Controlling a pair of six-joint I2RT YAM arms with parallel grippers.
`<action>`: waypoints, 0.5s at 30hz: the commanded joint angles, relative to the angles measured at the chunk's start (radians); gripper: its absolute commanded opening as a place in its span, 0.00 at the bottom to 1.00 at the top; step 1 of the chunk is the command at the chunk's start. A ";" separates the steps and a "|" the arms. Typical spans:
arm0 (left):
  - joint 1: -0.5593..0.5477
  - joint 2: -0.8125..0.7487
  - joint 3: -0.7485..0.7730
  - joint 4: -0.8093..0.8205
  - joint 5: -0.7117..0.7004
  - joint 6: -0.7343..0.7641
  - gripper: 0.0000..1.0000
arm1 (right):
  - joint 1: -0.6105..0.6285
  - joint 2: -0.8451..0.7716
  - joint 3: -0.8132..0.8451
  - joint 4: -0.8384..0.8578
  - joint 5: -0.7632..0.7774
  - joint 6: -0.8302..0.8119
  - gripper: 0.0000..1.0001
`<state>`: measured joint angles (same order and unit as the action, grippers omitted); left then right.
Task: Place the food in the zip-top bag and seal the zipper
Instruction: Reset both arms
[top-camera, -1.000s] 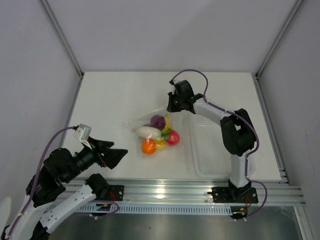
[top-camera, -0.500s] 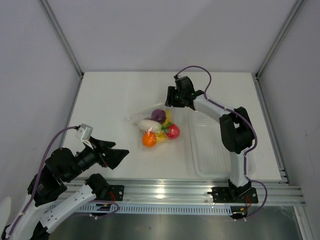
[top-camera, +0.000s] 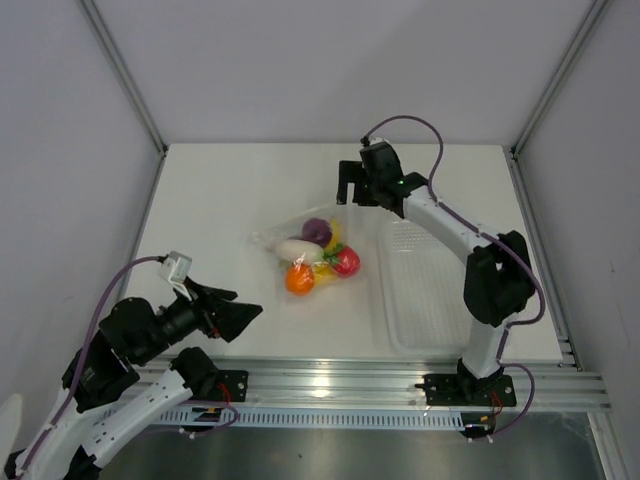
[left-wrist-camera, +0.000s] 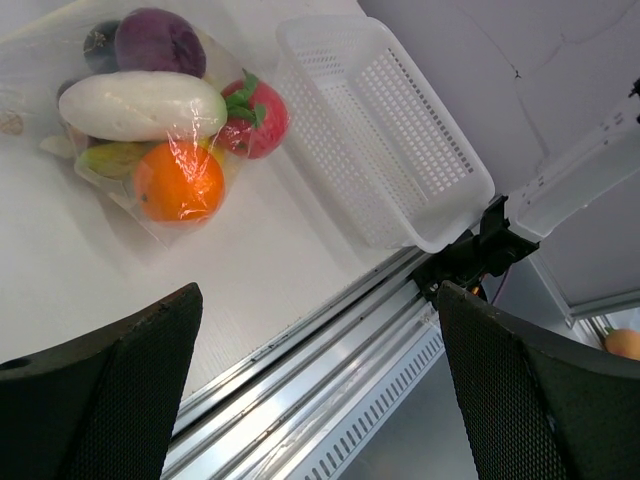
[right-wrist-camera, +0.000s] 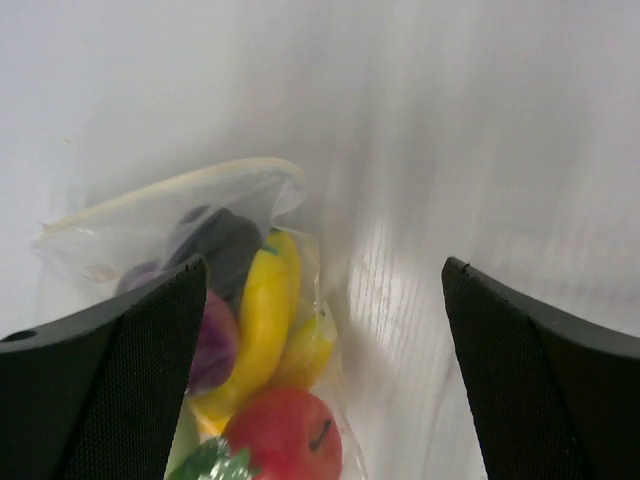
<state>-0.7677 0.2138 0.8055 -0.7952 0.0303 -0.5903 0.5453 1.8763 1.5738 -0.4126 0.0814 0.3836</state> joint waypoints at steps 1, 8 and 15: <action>-0.004 -0.014 -0.008 0.011 0.010 -0.037 0.99 | 0.044 -0.216 -0.021 -0.057 0.124 -0.051 0.99; -0.004 -0.022 -0.031 0.054 0.013 -0.059 1.00 | 0.117 -0.501 -0.193 -0.219 0.244 -0.012 0.99; -0.004 -0.013 -0.123 0.168 0.029 -0.091 0.99 | 0.241 -0.834 -0.443 -0.356 0.406 0.179 1.00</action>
<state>-0.7677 0.1936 0.7151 -0.7223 0.0364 -0.6407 0.7444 1.1587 1.2003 -0.6575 0.3672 0.4484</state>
